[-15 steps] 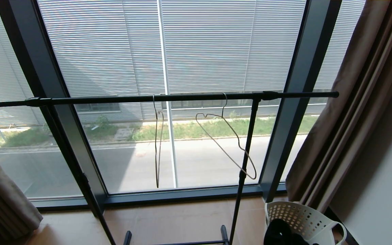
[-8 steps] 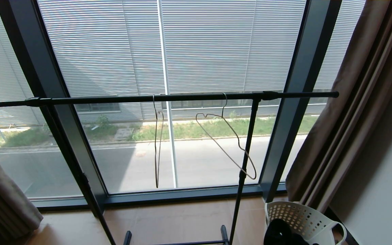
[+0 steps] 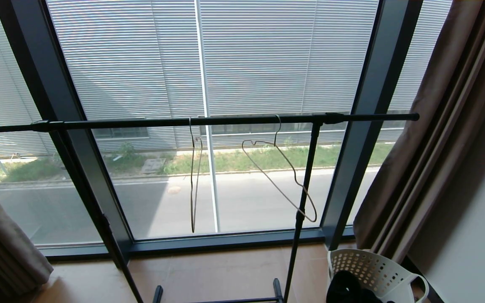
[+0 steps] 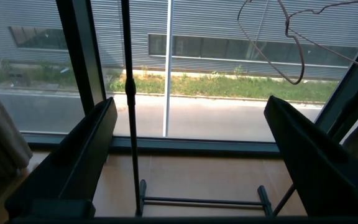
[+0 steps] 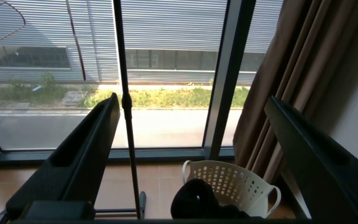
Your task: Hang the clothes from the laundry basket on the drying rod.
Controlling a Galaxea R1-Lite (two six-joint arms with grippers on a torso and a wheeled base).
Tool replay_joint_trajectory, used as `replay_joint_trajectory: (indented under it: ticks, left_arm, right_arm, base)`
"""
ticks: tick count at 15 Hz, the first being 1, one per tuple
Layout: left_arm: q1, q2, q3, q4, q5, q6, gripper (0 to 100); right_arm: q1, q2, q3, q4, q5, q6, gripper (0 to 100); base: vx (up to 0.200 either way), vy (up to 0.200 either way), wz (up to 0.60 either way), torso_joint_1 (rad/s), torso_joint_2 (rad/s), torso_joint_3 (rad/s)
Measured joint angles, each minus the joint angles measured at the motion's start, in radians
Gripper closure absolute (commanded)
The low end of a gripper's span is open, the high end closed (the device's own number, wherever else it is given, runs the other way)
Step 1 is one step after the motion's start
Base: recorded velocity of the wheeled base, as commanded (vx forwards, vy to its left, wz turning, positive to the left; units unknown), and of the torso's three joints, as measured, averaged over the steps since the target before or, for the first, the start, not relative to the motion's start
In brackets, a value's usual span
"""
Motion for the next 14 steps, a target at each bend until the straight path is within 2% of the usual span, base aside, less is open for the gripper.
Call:
replay_joint_trajectory:
  ticks: [5, 14]
  left_arm:
    - [0.000, 0.000, 0.000, 0.000, 0.000, 0.001, 0]
    - [0.000, 0.000, 0.000, 0.000, 0.000, -0.001, 0]
  right_arm:
    - [0.000, 0.000, 0.000, 0.000, 0.000, 0.000, 0]
    - [0.000, 0.000, 0.000, 0.001, 0.000, 0.000, 0]
  base:
    - [0.000, 0.000, 0.00, -0.017, 0.04, 0.023]
    - [0.000, 0.000, 0.00, -0.146, 0.36, 0.209]
